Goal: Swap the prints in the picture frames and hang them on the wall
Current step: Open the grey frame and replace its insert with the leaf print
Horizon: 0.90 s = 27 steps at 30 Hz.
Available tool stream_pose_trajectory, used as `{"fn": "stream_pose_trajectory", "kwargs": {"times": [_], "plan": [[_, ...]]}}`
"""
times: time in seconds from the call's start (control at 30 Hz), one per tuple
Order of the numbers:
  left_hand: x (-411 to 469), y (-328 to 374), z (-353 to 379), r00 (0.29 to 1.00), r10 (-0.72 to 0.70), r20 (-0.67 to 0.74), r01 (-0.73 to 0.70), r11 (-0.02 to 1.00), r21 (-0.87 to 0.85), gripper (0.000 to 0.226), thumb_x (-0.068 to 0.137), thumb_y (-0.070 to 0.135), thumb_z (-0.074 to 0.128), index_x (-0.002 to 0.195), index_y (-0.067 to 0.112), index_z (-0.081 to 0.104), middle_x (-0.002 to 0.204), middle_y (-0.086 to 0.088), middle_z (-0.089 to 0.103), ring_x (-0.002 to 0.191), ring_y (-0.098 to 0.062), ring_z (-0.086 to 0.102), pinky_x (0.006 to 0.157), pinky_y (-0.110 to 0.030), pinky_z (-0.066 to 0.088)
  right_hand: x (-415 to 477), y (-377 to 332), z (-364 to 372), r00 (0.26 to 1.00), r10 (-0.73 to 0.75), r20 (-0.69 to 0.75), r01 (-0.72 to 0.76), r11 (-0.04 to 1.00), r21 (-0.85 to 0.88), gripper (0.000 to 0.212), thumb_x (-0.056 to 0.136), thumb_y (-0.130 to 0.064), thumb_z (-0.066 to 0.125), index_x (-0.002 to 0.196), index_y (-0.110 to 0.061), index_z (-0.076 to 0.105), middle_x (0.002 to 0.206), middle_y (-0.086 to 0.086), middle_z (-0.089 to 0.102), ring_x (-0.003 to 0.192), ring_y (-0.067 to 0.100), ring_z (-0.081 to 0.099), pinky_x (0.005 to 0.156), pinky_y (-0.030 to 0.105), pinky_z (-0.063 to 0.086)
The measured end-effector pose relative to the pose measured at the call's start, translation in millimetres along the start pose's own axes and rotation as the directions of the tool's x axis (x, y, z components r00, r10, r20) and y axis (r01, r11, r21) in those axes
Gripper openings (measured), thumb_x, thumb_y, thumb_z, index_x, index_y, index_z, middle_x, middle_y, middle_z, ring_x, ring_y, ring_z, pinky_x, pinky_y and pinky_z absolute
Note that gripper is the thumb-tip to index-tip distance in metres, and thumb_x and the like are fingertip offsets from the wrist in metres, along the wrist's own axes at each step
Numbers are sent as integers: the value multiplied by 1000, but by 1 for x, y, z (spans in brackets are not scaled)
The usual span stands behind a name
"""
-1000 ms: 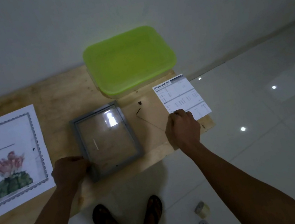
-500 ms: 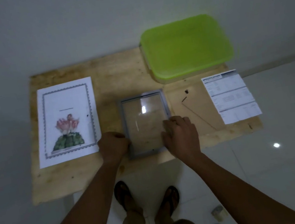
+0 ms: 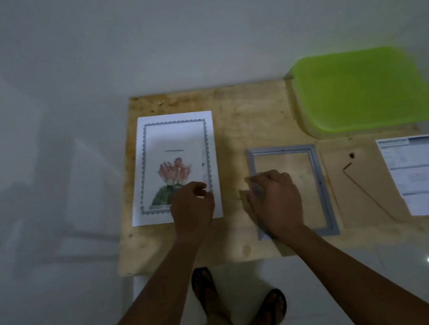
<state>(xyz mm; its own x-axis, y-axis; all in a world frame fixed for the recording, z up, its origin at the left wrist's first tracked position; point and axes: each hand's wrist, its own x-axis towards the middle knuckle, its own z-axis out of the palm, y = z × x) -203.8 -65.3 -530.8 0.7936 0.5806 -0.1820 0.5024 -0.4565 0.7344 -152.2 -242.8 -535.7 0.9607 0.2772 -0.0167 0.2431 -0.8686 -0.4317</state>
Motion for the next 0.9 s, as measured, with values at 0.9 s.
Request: {"fn": "stream_pose_trajectory", "kwargs": {"times": [0.9], "plan": [[75,-81,-71,999,42,-10,-38,961,273,53,81,34,79,122,2,66,115,-10,53,107,-28,56,86,-40,58,45,-139,80,896,444,16,-435,868,239,27,82,-32,80,104,-18,76,105,2,67,90,20,64,70,28,45]]}}
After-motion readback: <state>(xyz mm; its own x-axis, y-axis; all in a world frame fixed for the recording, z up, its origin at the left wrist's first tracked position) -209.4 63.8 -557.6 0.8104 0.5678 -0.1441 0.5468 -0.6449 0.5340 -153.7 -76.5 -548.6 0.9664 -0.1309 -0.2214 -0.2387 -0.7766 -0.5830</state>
